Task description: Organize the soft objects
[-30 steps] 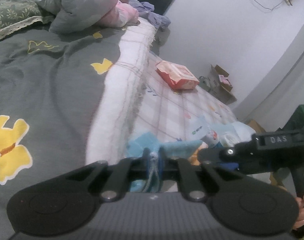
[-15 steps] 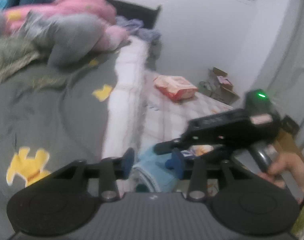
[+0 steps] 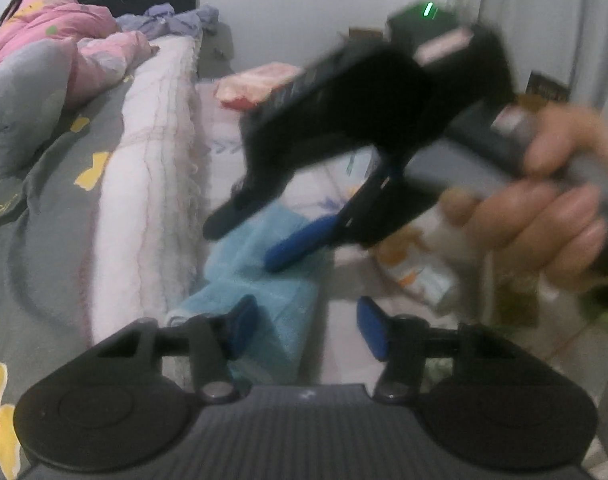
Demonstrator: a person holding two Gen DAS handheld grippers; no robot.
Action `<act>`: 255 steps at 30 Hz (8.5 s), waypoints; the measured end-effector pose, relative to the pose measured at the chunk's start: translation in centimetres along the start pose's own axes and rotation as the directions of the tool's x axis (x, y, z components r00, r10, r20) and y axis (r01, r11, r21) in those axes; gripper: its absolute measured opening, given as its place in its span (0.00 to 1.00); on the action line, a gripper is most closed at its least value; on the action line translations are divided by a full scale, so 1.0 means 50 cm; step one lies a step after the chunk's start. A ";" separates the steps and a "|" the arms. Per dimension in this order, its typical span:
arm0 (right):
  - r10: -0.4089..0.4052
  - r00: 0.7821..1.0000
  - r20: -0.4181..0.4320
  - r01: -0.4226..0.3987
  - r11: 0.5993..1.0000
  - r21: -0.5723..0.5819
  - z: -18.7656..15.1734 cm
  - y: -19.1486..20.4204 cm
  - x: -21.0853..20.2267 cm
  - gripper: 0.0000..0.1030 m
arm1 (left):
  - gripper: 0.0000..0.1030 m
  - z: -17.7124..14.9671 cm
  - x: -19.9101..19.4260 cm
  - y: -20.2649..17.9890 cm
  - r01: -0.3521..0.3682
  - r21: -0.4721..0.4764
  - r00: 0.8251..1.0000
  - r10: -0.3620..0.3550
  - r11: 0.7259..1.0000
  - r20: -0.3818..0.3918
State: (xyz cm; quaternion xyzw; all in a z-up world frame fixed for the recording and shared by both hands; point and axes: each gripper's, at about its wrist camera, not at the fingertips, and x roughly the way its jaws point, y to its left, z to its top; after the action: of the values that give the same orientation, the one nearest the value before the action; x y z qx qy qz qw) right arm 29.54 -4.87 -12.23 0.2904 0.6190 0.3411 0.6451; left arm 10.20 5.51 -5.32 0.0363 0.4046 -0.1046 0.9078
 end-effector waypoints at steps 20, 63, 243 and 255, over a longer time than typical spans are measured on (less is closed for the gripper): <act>-0.154 0.987 -0.048 0.155 0.988 0.007 0.001 -0.003 -0.036 0.58 | 0.14 0.016 0.032 0.046 -0.052 -0.084 0.998 0.048 0.995 -0.051; -0.020 0.943 0.331 0.069 0.988 -0.138 -0.143 -0.010 -0.404 0.14 | 0.55 0.091 -0.131 -0.057 0.456 -0.207 0.883 -0.412 0.866 0.222; -0.393 0.863 0.317 0.428 0.903 -0.045 -0.289 -0.285 -0.677 0.45 | 0.67 0.083 -0.070 -0.206 0.179 0.011 0.983 -0.180 0.984 0.040; -0.206 0.867 0.453 0.308 0.937 -0.163 -0.321 -0.106 -0.668 0.50 | 0.75 0.026 -0.074 -0.173 0.114 0.077 0.993 -0.114 0.991 0.002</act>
State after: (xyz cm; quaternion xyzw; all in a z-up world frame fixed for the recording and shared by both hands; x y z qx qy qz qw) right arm 13.94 -35.54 2.57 0.1962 0.4512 0.2486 0.8343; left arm 6.82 -2.55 -1.52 0.0478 0.3985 -0.1719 0.8996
